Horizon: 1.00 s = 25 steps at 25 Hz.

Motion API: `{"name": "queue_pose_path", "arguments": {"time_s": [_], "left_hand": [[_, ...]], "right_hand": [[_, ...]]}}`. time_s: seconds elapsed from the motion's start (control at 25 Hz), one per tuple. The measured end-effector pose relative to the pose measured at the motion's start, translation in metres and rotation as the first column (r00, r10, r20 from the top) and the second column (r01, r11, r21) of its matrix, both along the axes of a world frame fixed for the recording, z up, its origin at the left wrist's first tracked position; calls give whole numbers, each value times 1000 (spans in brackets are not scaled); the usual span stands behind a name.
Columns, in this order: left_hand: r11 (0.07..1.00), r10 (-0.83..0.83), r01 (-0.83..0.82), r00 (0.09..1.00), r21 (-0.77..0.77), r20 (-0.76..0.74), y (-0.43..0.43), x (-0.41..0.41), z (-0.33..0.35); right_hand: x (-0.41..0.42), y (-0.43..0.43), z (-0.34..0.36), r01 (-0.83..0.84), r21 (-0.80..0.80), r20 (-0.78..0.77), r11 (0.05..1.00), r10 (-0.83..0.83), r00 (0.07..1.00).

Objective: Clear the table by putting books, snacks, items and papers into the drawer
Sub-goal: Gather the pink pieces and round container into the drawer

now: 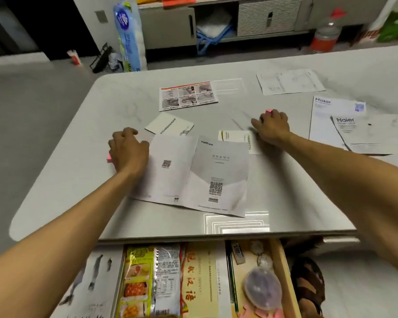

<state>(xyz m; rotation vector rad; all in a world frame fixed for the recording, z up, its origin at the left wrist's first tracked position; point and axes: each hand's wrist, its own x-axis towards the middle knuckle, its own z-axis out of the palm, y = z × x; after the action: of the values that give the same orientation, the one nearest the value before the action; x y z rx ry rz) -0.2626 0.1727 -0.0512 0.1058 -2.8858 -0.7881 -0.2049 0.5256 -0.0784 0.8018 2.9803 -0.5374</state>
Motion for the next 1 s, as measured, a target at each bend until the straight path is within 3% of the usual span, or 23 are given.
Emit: {"name": "queue_pose_path", "arguments": {"time_s": [0.12,0.2,0.24,0.32,0.44,0.52,0.56,0.6,0.68,0.72,0.8,0.88,0.92,1.0], "left_hand": [[973,115,-90,988,-214,107,-23,-25,-12],[932,120,-70,985,-354,121,-31,-36,-21],[933,107,-65,989,-355,101,-35,-38,-22],[969,90,-63,991,-240,102,-45,-36,-21],[988,123,-136,979,74,164,-53,-26,-5],[945,93,-142,980,295,173,-45,-5,14],[899,14,-85,986,430,167,-37,15,25],[828,-95,-14,982,561,166,-28,38,33],[704,-332,102,922,703,199,-14,106,48],[690,-419,150,880,708,223,-10,135,52],[701,-532,230,799,675,281,-11,190,52],[726,-574,284,752,626,324,-19,229,43],[748,-567,295,750,594,342,-22,244,39],[780,-562,336,748,528,354,-23,267,32]], "right_hand": [[-9,-16,-14,68,-2,-194,998,-67,979],[-11,-21,-15,52,40,-225,998,-42,974],[-11,-22,-12,24,53,-217,998,-12,976],[-11,-23,-5,2,54,-183,999,8,983],[-2,-33,13,43,1,-210,999,-42,977],[12,-60,32,63,-228,-310,972,-134,941],[26,-83,42,16,-426,-348,905,-180,920],[46,-112,51,-50,-628,-337,777,-213,917],[109,-175,64,-105,-899,-216,426,-220,952],[137,-200,66,-92,-965,-149,246,-225,963],[186,-232,57,-53,-997,-35,-61,-263,964],[222,-245,41,-26,-951,71,-307,-302,951],[237,-249,36,-11,-924,117,-382,-310,943],[261,-254,31,15,-900,172,-436,-322,931]]}}
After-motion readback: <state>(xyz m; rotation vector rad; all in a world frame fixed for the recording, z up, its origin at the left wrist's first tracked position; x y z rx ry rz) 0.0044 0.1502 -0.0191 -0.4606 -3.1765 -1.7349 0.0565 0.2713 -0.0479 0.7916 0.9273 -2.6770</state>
